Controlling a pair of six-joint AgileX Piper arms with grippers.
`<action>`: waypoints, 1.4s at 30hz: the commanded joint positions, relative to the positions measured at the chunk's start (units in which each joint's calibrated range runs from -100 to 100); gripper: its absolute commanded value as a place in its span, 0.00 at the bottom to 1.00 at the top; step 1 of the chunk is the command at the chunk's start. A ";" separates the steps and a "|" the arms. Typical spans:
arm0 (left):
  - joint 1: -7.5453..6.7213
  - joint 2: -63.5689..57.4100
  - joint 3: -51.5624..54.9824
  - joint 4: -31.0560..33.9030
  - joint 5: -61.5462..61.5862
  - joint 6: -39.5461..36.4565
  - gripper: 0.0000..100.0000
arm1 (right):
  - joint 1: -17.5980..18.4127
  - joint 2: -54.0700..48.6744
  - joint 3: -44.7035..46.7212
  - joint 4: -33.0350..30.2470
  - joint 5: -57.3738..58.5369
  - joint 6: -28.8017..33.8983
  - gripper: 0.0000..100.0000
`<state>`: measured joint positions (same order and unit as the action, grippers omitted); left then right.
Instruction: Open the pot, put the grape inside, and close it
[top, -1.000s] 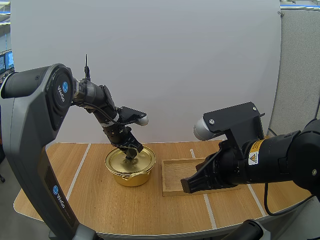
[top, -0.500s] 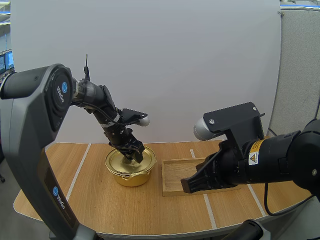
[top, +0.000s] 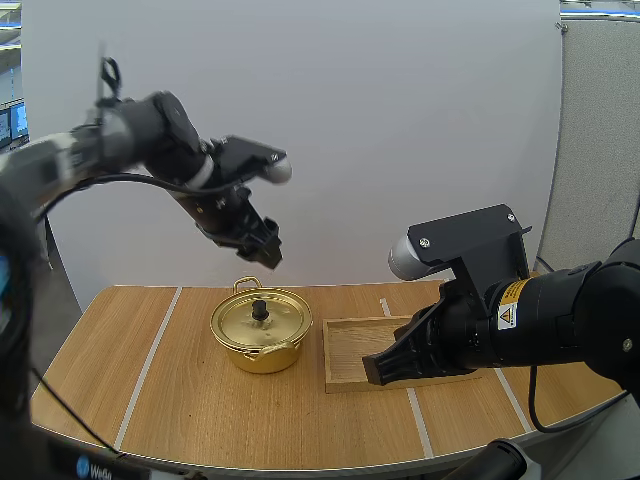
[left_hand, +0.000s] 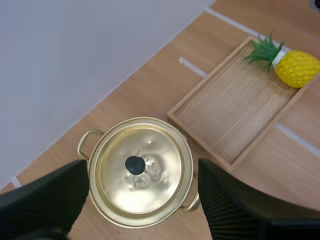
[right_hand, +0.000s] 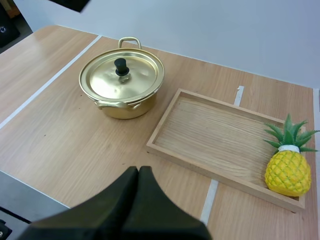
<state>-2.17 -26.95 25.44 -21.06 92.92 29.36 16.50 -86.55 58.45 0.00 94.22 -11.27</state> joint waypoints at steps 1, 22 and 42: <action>-0.13 -16.44 -0.28 0.17 4.94 -3.22 1.00 | -1.11 -1.84 0.21 -0.35 -0.55 -0.67 0.00; -0.13 -56.81 1.88 4.07 7.08 -16.49 0.67 | -8.43 -12.44 0.08 0.00 -9.50 -0.67 0.00; 0.08 -72.86 35.42 3.97 -32.19 -20.84 0.00 | -10.52 -12.32 6.20 0.00 -46.61 -4.61 0.00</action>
<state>-2.17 -99.70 56.62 -16.83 76.03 8.39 6.18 -98.65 62.73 0.00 56.06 -14.51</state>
